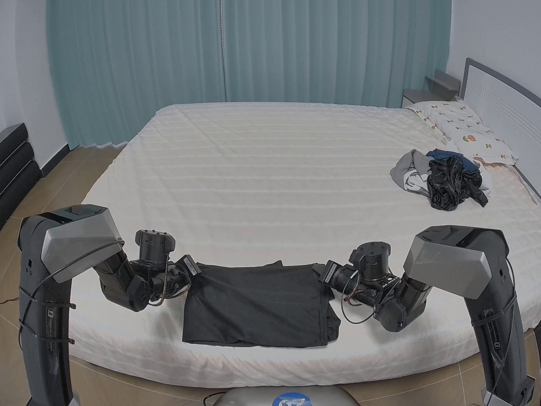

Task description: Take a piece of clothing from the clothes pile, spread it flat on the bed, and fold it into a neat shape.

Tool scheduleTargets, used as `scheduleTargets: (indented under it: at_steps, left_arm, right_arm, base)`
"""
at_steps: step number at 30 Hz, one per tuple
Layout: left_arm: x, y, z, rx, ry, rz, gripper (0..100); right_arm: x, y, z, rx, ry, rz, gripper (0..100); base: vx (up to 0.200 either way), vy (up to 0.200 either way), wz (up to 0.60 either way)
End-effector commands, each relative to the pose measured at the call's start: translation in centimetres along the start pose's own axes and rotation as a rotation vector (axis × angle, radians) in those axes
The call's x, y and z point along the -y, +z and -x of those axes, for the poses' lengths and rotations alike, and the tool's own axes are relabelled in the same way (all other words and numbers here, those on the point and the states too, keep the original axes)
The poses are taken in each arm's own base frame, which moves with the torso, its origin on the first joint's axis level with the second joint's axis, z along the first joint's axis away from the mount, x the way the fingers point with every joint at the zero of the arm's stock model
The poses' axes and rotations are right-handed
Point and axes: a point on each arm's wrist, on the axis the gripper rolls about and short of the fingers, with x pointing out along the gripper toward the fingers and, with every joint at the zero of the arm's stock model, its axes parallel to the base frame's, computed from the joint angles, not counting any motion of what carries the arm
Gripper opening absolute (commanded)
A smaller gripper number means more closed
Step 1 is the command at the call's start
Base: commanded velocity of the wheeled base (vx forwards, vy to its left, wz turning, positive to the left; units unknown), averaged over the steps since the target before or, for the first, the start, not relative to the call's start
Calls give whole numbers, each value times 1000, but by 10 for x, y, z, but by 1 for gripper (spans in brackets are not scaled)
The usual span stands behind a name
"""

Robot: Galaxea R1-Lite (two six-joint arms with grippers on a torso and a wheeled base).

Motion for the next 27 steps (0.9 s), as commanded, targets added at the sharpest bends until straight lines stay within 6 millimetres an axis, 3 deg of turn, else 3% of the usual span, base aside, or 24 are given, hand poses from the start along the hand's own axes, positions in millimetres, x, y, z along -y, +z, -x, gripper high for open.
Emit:
scheduleTargets:
  at_steps: [1,5,23,24,27]
  left_arm:
    - [1,0,0,-2,-1,0,0]
    - [1,0,0,-2,-1,13,0]
    - [0,-1,1,-3,0,23,0]
    - [0,-1,1,-4,1,30,0]
    - [-1,-4,3,-17,7,29,0]
  right_arm:
    - [4,9,-5,47,-11,-9,0]
    - [10,18,-3,73,-31,-15,0]
    - [10,20,-11,75,-40,3,0]
    - [10,19,-11,66,-44,3,100]
    - [10,20,-11,67,-45,3,100]
  base:
    - [0,0,0]
    - [0,0,0]
    - [0,0,0]
    - [0,0,0]
    - [0,0,0]
